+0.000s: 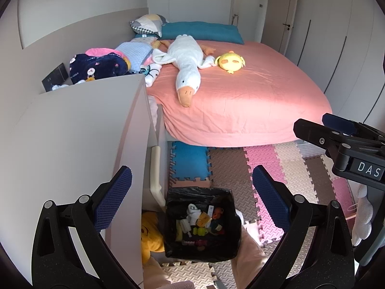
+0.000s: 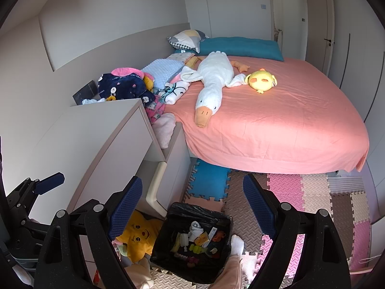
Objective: Collect trash
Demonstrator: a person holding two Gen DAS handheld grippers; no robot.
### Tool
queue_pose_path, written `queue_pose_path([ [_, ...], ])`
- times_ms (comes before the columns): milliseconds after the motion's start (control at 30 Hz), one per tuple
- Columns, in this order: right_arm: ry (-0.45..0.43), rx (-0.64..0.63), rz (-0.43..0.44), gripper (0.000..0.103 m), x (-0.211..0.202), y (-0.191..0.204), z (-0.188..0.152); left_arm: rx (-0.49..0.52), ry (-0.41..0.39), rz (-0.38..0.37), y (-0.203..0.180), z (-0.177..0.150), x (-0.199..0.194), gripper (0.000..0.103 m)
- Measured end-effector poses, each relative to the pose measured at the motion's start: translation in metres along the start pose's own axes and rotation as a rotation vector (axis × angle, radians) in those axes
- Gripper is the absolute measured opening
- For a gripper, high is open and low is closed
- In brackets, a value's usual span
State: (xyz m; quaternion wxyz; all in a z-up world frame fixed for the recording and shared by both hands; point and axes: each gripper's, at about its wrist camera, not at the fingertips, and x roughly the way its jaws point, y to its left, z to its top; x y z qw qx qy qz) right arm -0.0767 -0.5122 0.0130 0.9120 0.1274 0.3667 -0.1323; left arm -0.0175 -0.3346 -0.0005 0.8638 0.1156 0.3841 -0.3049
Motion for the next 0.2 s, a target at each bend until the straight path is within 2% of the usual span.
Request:
queue_pose_path([
  [200, -0.001, -0.001, 0.001, 0.086, 0.0000, 0.0002, -0.0002, 0.003, 0.007, -0.002, 0.0020, -0.0003, 0.0004, 0.096],
])
